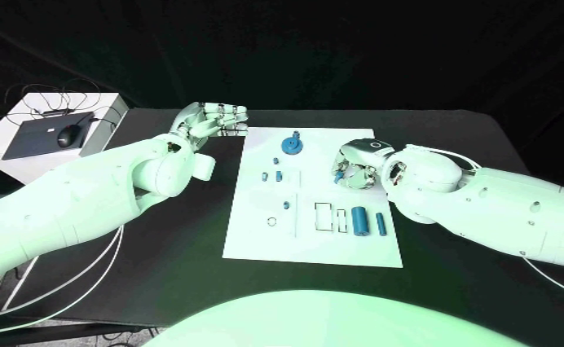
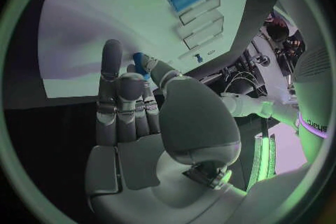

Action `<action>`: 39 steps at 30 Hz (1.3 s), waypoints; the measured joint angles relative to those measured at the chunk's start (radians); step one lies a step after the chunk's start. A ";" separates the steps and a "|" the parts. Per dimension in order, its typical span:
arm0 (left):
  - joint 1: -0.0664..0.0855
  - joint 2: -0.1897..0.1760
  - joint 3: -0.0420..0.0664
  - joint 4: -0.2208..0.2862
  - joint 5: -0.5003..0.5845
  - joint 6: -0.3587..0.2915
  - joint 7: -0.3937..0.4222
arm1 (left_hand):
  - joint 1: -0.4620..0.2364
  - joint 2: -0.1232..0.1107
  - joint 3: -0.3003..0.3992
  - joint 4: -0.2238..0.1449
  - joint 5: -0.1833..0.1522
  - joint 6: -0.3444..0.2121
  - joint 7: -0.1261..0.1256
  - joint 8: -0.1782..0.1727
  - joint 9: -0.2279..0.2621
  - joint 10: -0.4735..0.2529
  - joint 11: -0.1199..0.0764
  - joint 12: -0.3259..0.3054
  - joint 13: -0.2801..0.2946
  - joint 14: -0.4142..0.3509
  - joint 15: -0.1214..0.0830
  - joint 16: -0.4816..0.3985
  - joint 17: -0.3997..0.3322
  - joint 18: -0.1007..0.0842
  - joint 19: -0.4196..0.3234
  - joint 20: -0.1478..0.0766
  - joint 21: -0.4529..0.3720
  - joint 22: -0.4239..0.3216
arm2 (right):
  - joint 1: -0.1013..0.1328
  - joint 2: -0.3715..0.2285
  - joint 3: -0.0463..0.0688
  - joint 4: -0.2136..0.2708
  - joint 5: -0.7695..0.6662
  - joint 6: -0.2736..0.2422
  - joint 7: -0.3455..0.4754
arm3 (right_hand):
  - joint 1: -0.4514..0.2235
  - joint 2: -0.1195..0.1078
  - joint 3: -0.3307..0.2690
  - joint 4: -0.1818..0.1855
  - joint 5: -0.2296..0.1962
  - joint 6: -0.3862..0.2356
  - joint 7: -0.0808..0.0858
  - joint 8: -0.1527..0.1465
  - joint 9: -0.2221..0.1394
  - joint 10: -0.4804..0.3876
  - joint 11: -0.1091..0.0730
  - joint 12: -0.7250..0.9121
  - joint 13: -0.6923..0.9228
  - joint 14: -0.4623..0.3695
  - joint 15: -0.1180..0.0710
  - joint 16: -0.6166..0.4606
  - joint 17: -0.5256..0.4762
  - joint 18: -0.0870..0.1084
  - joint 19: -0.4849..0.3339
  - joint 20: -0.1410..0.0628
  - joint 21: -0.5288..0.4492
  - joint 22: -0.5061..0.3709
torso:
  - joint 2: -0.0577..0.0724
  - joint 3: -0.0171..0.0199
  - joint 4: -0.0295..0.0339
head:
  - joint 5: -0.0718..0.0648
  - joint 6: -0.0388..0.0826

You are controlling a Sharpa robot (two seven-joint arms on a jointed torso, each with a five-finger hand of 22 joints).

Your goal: Assemble the parts on the task board

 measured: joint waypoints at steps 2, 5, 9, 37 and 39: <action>0.000 0.000 0.000 0.000 0.000 0.000 0.000 | 0.000 0.000 0.000 0.000 0.000 0.000 0.000 0.000 0.000 0.000 0.000 0.000 0.000 0.000 0.000 0.000 0.000 0.000 0.000 0.000 0.000 0.000 | 0.000 0.000 0.000 0.001 0.000 -0.002 0.000 | 0.002 0.007 0.014 0.000 -0.029 0.012 -0.004 -0.003 0.000 0.010 0.003 -0.003 0.000 0.002 -0.003 0.000 0.000 -0.001 -0.001 -0.002 0.000 0.001 | 0.000 0.0000 0.0000 | 0.001 0.000; 0.000 0.000 0.000 0.000 0.000 0.000 0.000 | 0.000 0.000 0.000 0.000 0.000 0.000 0.000 0.000 0.000 0.000 0.000 0.000 0.000 0.000 0.000 0.000 0.000 0.000 0.000 0.000 0.000 0.000 | -0.001 -0.001 0.000 0.001 0.001 -0.006 0.000 | 0.002 0.013 0.030 -0.003 -0.034 0.029 -0.007 -0.006 0.001 0.014 0.006 -0.006 0.000 0.004 -0.011 -0.004 0.001 -0.011 0.002 -0.013 0.000 0.003 | 0.000 0.0000 0.0001 | 0.002 0.000; 0.000 0.000 0.000 0.000 0.001 0.000 0.000 | 0.000 0.000 0.000 0.000 0.000 0.000 0.000 0.000 0.000 0.000 0.000 0.000 0.000 0.000 0.000 0.000 0.000 0.000 0.000 0.000 0.000 0.000 | -0.001 -0.002 0.000 0.002 0.002 -0.010 0.001 | -0.004 0.019 0.042 -0.007 -0.036 0.038 -0.013 -0.002 0.001 0.016 0.005 -0.003 0.000 0.004 -0.011 -0.004 0.004 -0.016 0.004 -0.015 0.000 0.005 | 0.000 0.0000 0.0002 | 0.004 0.000; 0.000 0.003 0.000 -0.008 0.002 0.001 -0.002 | 0.000 0.000 0.000 0.000 0.000 0.000 0.000 0.000 0.000 0.000 0.000 0.000 0.000 0.000 0.000 0.000 0.000 0.000 0.000 0.000 0.004 -0.001 | 0.038 -0.070 0.021 0.120 0.116 -0.024 0.002 | -0.013 0.029 0.055 -0.019 -0.056 0.043 -0.011 -0.002 0.002 0.020 0.009 -0.003 0.002 0.005 -0.011 -0.004 0.010 -0.038 0.008 -0.018 0.000 0.015 | -0.001 0.0004 -0.0006 | 0.017 0.000; 0.000 0.004 0.000 -0.009 0.002 0.001 -0.002 | 0.000 0.000 0.000 0.000 0.000 0.000 0.000 0.000 0.000 0.000 0.000 0.000 0.000 0.000 0.000 0.000 0.000 0.000 0.000 0.000 0.004 -0.001 | 0.042 -0.074 0.022 0.139 0.126 -0.022 0.002 | -0.013 0.029 0.055 -0.019 -0.058 0.043 -0.011 -0.002 0.002 0.021 0.011 -0.003 0.002 0.005 -0.011 -0.004 0.010 -0.038 0.008 -0.018 0.000 0.015 | -0.001 0.0003 -0.0006 | 0.018 0.000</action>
